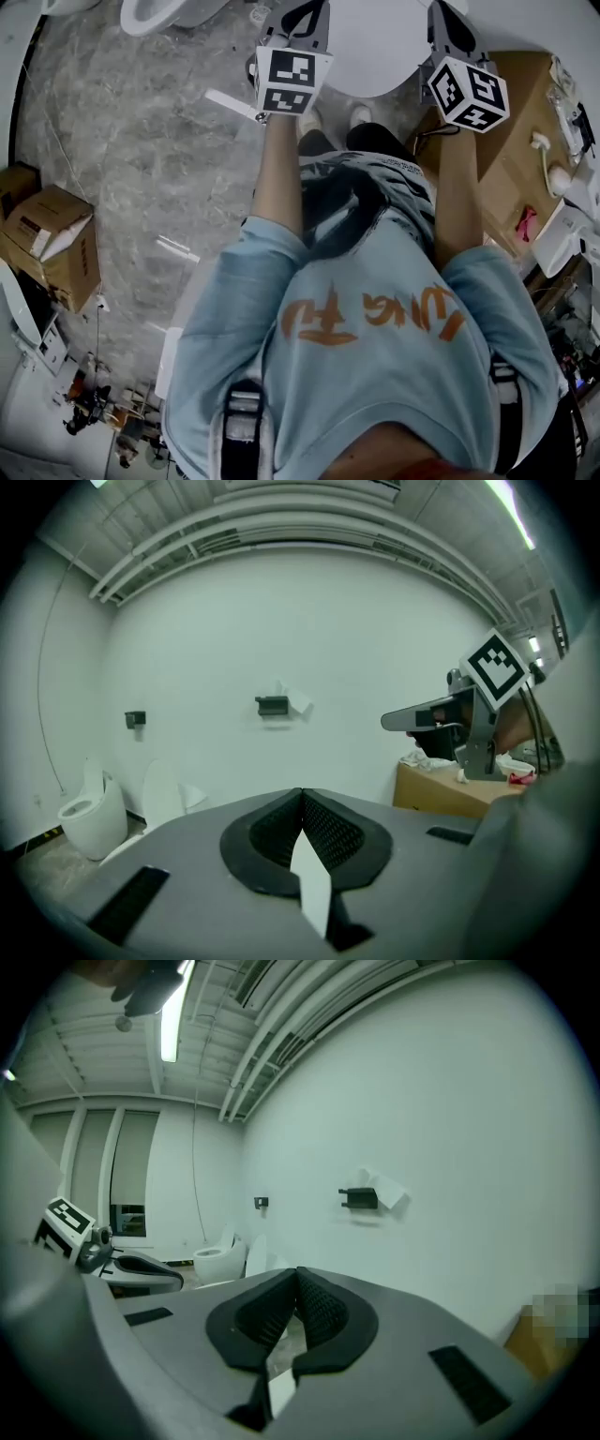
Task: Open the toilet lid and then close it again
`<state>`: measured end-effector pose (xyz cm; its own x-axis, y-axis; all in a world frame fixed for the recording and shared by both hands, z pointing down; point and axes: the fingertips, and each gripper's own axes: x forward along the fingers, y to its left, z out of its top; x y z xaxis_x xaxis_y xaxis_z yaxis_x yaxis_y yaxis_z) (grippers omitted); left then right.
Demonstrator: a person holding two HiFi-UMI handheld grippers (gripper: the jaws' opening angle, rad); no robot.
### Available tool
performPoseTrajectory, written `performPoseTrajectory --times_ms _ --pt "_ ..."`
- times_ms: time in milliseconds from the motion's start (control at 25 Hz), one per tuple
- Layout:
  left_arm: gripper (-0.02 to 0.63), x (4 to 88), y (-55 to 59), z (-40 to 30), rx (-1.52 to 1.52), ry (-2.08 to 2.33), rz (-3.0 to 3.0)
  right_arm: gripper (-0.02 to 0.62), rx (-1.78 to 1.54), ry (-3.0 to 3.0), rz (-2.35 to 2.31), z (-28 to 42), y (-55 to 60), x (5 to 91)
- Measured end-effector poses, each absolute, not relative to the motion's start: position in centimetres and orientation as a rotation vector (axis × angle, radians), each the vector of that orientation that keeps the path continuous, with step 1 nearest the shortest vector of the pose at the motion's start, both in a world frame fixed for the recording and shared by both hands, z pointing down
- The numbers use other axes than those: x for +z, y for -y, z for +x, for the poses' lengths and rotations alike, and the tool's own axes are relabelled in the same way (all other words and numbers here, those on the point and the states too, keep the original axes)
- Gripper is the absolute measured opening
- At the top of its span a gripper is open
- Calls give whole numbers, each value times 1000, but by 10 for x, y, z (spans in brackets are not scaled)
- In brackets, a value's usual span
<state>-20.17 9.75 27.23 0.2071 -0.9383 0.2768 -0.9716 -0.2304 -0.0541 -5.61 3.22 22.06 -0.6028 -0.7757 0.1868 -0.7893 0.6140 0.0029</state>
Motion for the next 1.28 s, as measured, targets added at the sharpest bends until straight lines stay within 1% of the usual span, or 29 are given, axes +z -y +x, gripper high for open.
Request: performPoseTrajectory --times_ms 120,280,480,640,800,1000,1080,1200,1280 --pt "23 310 -101 -194 512 1780 2328 14 206 2611 1293 -49 -31 262" --pt "23 377 -101 -184 677 1637 2316 14 249 2528 1222 -48 -31 326" --pt "23 439 -102 -168 937 1440 2403 15 328 2418 1174 -39 -40 398" --pt "23 491 -111 -155 1059 1283 2434 17 386 2341 1131 -29 -58 457" --pt "25 548 -113 -142 1196 1151 2478 52 381 2293 1001 -29 -72 506" --pt "31 608 -118 -136 1332 979 2526 138 369 2226 871 -37 -86 567" --pt "74 627 -131 -133 1385 878 2552 169 382 2194 820 -37 -97 591" --pt "172 662 -141 -134 1497 725 2588 198 345 2151 729 -38 -104 630" --pt "235 685 -140 -136 1572 659 2601 230 276 2117 650 -38 -107 656"
